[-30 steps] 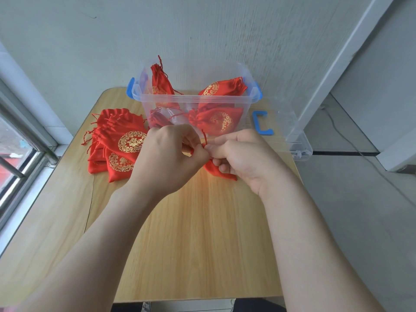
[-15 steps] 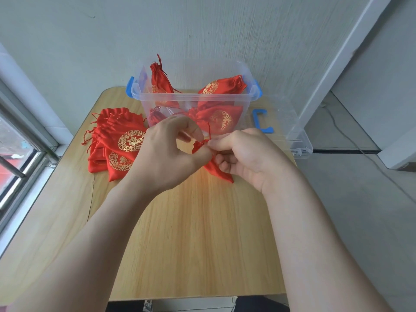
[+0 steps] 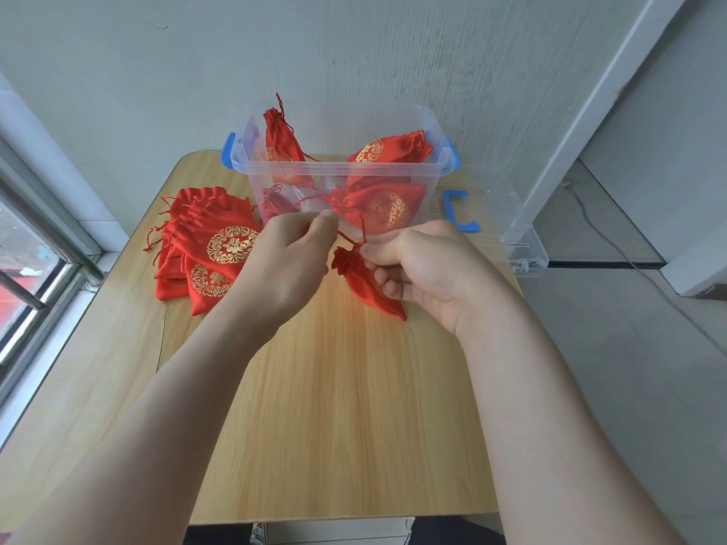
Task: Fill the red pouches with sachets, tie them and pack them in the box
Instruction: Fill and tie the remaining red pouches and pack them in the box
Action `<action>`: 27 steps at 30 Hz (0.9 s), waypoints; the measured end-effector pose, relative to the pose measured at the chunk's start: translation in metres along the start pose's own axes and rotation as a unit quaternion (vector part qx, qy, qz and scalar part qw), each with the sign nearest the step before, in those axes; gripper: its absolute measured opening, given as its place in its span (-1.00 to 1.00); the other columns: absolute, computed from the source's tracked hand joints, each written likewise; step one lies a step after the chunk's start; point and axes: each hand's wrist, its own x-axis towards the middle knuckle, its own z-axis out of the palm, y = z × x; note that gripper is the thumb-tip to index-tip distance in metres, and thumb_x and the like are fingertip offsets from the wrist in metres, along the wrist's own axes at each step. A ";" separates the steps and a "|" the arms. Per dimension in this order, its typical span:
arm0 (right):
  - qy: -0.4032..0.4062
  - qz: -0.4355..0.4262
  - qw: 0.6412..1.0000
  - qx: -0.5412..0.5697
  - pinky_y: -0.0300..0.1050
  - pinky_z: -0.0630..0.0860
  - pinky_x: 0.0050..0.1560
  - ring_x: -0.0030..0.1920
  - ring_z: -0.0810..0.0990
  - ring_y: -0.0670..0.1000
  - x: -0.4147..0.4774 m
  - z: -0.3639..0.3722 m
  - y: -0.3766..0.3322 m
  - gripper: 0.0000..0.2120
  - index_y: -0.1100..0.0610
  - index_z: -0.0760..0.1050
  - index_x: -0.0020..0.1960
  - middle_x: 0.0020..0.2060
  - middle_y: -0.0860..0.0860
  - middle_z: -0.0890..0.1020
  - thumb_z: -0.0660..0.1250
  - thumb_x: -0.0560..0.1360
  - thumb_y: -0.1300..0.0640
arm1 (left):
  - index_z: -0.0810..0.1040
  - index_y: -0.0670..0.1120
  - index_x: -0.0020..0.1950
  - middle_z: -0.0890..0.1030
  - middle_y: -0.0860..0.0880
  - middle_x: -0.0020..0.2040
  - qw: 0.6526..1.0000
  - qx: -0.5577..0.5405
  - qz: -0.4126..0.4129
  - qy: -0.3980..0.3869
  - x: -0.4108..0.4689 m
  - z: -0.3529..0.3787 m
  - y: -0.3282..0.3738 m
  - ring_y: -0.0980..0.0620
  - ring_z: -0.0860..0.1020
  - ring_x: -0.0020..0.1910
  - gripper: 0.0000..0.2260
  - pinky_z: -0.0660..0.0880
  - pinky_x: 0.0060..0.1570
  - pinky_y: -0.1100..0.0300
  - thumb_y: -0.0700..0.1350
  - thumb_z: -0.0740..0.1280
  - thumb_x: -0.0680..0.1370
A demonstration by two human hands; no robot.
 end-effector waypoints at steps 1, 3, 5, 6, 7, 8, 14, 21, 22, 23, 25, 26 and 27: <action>0.002 -0.002 1.000 -0.005 -0.11 0.50 -0.26 -0.31 0.57 -0.02 0.000 0.000 0.000 -0.94 0.30 0.72 -0.03 -0.28 0.09 0.67 0.49 0.51 0.33 | 0.53 -0.23 -0.15 0.55 0.00 -0.25 1.000 0.003 -0.003 0.011 0.000 0.000 -0.001 0.02 0.51 -0.26 -0.57 0.42 -0.16 0.04 0.04 0.14 0.74; 0.001 -0.002 1.000 -0.004 -0.11 0.50 -0.27 -0.31 0.57 -0.01 0.000 0.001 0.001 -0.92 0.32 0.72 -0.02 -0.29 0.09 0.66 0.48 0.50 0.33 | 0.56 -0.12 -0.18 0.60 0.04 -0.26 0.998 0.053 0.030 0.027 -0.002 0.000 -0.001 -0.01 0.55 -0.23 -0.54 0.43 -0.16 0.04 0.08 0.09 0.76; -0.010 -0.003 1.000 0.003 -0.12 0.50 -0.28 -0.31 0.57 -0.01 0.000 0.001 0.000 -0.88 0.35 0.71 0.02 -0.29 0.10 0.66 0.48 0.51 0.32 | 0.52 -0.10 -0.16 0.59 0.01 -0.27 0.989 0.117 0.087 0.038 -0.005 0.004 -0.001 0.05 0.54 -0.23 -0.51 0.42 -0.16 0.18 0.17 0.07 0.76; -0.018 -0.004 1.000 -0.001 -0.12 0.50 -0.28 -0.31 0.57 -0.01 0.000 0.001 0.000 -0.87 0.34 0.72 0.03 -0.28 0.10 0.66 0.48 0.51 0.32 | 0.48 -0.07 -0.17 0.57 0.02 -0.28 0.984 0.134 0.109 0.041 -0.006 0.005 -0.002 0.09 0.53 -0.24 -0.53 0.38 -0.23 0.29 0.21 0.09 0.75; -0.027 -0.006 1.000 -0.007 -0.13 0.50 -0.28 -0.30 0.57 -0.01 -0.001 0.002 0.000 -0.86 0.34 0.72 0.04 -0.28 0.10 0.65 0.48 0.50 0.31 | 0.45 -0.02 -0.19 0.56 0.05 -0.31 0.980 0.146 0.128 0.042 -0.005 0.007 -0.003 0.14 0.53 -0.27 -0.56 0.37 -0.26 0.32 0.23 0.12 0.73; -0.037 -0.007 0.999 -0.013 -0.14 0.50 -0.28 -0.31 0.56 -0.02 -0.001 0.003 0.000 -0.84 0.35 0.72 0.05 -0.29 0.09 0.65 0.48 0.50 0.31 | 0.41 0.03 -0.21 0.55 0.08 -0.33 0.976 0.158 0.145 0.043 -0.005 0.008 -0.005 0.17 0.53 -0.29 -0.60 0.36 -0.28 0.33 0.23 0.16 0.72; -0.056 -0.013 0.998 -0.022 -0.15 0.51 -0.28 -0.32 0.57 -0.04 0.000 0.006 0.003 -0.86 0.39 0.70 0.05 -0.26 0.13 0.65 0.49 0.53 0.32 | 0.37 -0.07 -0.18 0.52 0.00 -0.37 0.955 0.210 0.199 0.061 0.003 0.008 -0.019 -0.05 0.49 -0.38 -0.64 0.43 -0.30 -0.04 0.06 0.18 0.76; -0.045 -0.054 0.992 -0.103 -0.08 0.59 -0.13 -0.26 0.66 0.00 -0.001 0.001 0.004 -0.80 0.09 0.72 0.08 -0.24 0.11 0.75 0.56 0.50 0.30 | 0.56 -0.12 -0.11 0.57 0.17 -0.29 0.954 0.214 0.195 0.075 0.010 0.002 -0.022 0.20 0.53 -0.34 -0.68 0.37 -0.26 0.39 0.00 0.22 0.76; -0.047 -0.056 0.990 -0.122 -0.09 0.60 -0.14 -0.27 0.66 -0.01 -0.002 0.002 0.004 -0.78 0.09 0.71 0.08 -0.24 0.11 0.75 0.56 0.48 0.30 | 0.57 -0.11 -0.11 0.57 0.19 -0.28 0.955 0.214 0.193 0.073 0.010 0.002 -0.022 0.24 0.52 -0.34 -0.68 0.37 -0.25 0.44 -0.01 0.21 0.76; -0.047 -0.058 0.988 -0.137 -0.10 0.60 -0.16 -0.29 0.65 -0.02 -0.004 0.003 0.003 -0.77 0.09 0.70 0.08 -0.25 0.12 0.75 0.56 0.47 0.30 | 0.57 -0.11 -0.11 0.57 0.19 -0.28 0.955 0.215 0.192 0.072 0.009 0.001 -0.022 0.27 0.51 -0.34 -0.68 0.38 -0.24 0.46 -0.02 0.21 0.77; -0.047 -0.063 0.985 -0.157 -0.18 0.58 -0.26 -0.34 0.64 -0.06 -0.008 0.006 0.002 -0.75 0.11 0.67 0.07 -0.27 0.12 0.74 0.55 0.45 0.32 | 0.57 -0.11 -0.10 0.58 0.17 -0.26 0.954 0.220 0.190 0.072 0.008 0.001 -0.022 0.27 0.50 -0.34 -0.68 0.39 -0.24 0.45 -0.03 0.20 0.77; -0.048 -0.063 0.984 -0.162 -0.23 0.55 -0.33 -0.39 0.63 -0.09 -0.009 0.007 0.001 -0.75 0.11 0.65 0.07 -0.29 0.11 0.72 0.54 0.44 0.32 | 0.57 -0.11 -0.10 0.59 0.16 -0.25 0.954 0.222 0.188 0.073 0.008 0.001 -0.022 0.27 0.50 -0.34 -0.69 0.39 -0.23 0.45 -0.04 0.20 0.77; -0.050 -0.063 0.982 -0.168 -0.26 0.52 -0.38 -0.42 0.62 -0.12 -0.011 0.008 0.001 -0.75 0.12 0.64 0.07 -0.30 0.09 0.71 0.54 0.44 0.32 | 0.56 -0.10 -0.10 0.58 0.16 -0.25 0.954 0.224 0.185 0.074 0.008 0.001 -0.022 0.27 0.49 -0.34 -0.69 0.38 -0.24 0.45 -0.05 0.20 0.77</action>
